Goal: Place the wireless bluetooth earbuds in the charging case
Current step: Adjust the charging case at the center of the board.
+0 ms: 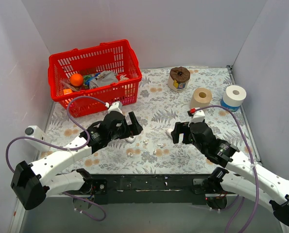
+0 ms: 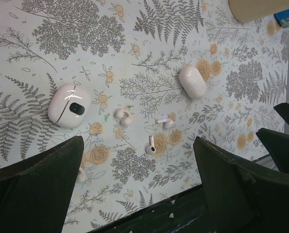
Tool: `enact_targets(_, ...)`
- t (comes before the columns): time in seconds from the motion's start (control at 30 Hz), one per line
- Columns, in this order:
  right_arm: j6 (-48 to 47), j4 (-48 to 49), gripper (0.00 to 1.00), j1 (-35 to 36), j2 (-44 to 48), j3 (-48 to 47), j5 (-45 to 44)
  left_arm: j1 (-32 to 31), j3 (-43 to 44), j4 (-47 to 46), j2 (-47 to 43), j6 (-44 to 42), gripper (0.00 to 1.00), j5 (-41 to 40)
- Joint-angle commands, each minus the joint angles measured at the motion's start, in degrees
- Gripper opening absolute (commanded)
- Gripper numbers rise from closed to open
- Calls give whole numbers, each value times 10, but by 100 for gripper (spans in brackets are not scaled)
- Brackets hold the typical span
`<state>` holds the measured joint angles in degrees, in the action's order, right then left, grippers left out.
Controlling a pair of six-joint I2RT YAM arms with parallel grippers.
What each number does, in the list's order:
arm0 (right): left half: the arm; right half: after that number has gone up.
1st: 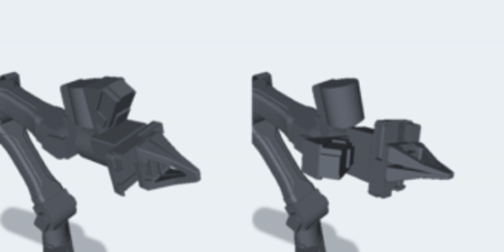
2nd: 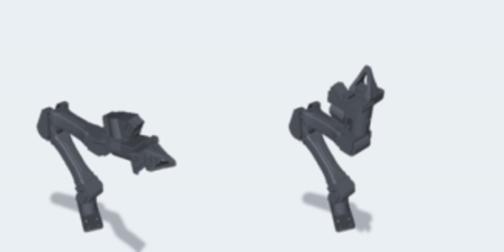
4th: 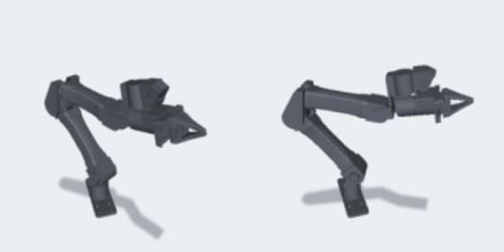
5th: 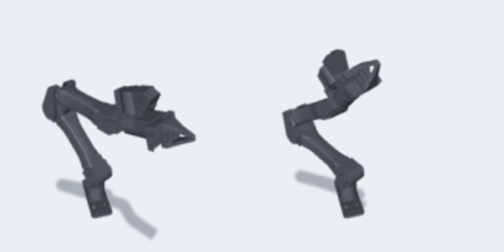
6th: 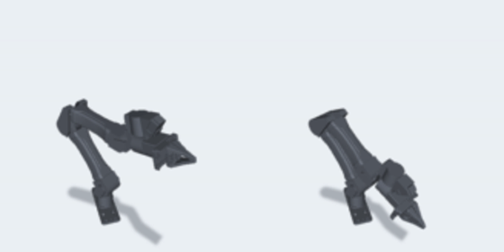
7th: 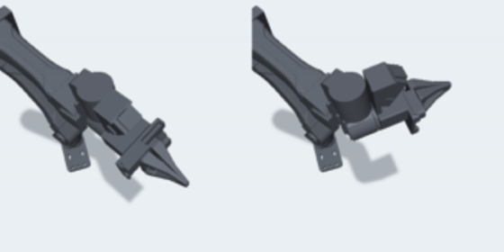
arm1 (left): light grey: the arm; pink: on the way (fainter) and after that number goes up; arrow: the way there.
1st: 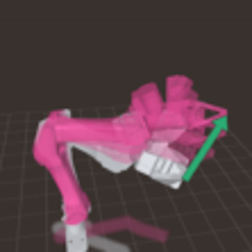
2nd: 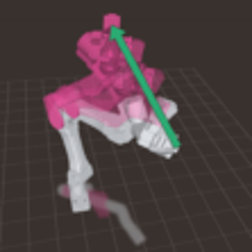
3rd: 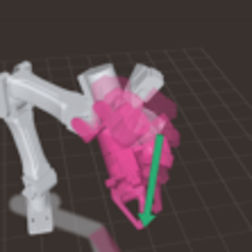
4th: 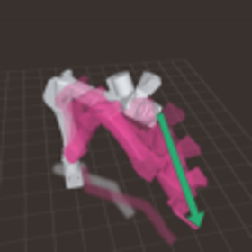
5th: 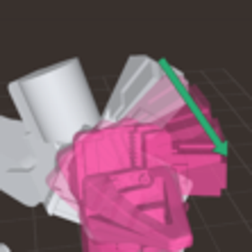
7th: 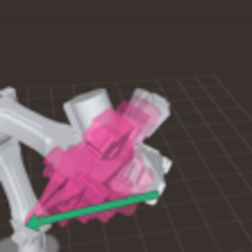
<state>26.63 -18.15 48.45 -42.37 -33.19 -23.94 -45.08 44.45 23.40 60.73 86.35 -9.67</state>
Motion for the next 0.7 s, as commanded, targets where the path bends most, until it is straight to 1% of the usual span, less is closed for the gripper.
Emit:
enact_targets(0.0,-5,14,97,2,-2,-6,-4,1,4,-28,0,-38,98,22)
enact_targets(0.13,-14,0,96,1,17,-17,-32,1,12,-51,27,-118,98,75)
enact_targets(0.2,-29,0,96,1,28,-24,-27,-5,52,-51,83,-155,98,127)
enact_targets(0.23,-33,-6,96,1,37,-29,-25,-31,69,-49,101,-175,98,122)
enact_targets(0.33,-34,-24,96,1,43,-59,-23,-87,145,-28,182,-223,98,65)
enact_targets(0.37,-34,-41,96,1,41,-69,-20,-90,165,-19,203,-244,98,44)
enact_targets(0.4,-32,-50,96,1,41,-90,-16,-92,197,-5,242,-254,98,38)
enact_targets(0.43,-32,-60,96,1,38,-99,-15,-92,208,0,257,-264,98,34)
enact_targets(0.5,-30,-83,96,1,37,-121,-2,-92,224,0,283,-302,98,41)
enact_targets(0.57,-25,-98,95,1,39,-131,6,-92,243,-3,318,-337,93,66)
enact_targets(0.6,-22,-108,95,1,40,-137,8,-92,246,-7,330,-364,93,86)
enact_targets(0.67,-20,-115,95,1,51,-140,14,-92,263,-8,365,-373,91,92)
